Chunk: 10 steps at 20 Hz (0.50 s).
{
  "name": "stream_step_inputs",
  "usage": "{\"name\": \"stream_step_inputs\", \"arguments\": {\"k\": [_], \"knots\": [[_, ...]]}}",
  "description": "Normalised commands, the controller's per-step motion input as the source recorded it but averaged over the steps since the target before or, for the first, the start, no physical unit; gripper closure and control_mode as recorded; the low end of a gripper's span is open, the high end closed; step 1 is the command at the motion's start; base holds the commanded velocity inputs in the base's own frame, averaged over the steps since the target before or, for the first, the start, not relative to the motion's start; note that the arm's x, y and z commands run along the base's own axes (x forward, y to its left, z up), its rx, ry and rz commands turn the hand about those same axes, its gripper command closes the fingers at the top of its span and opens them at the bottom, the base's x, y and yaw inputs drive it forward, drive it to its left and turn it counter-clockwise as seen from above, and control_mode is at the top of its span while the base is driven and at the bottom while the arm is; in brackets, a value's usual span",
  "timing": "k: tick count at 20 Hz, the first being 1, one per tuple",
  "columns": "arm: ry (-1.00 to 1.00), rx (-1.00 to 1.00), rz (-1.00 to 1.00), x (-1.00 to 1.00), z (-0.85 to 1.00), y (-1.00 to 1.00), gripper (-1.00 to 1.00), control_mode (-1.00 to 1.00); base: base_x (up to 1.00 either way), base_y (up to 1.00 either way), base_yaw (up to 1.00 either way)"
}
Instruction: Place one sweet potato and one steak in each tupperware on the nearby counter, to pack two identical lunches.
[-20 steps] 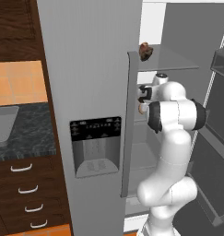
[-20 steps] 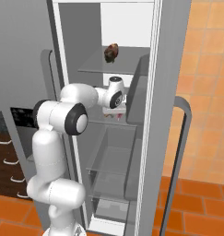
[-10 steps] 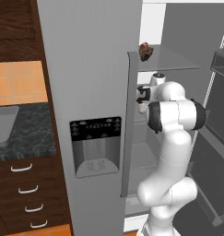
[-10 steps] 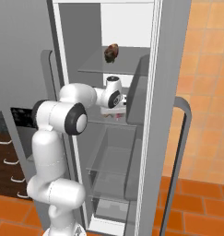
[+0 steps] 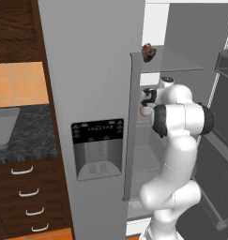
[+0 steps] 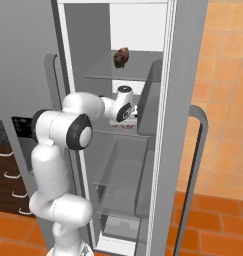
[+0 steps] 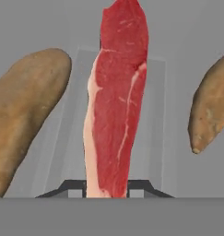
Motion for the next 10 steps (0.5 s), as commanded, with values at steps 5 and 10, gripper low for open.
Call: {"name": "stream_step_inputs", "arguments": {"k": [5, 10], "knots": [[-0.16, 0.05, 0.00, -0.69, 0.02, -0.26, 1.00, -1.00, 0.00, 0.00, 0.00], [-0.03, -0.01, -0.01, -0.82, 0.71, 0.08, 1.00, -1.00, 0.00, 0.00, 0.00]]}}
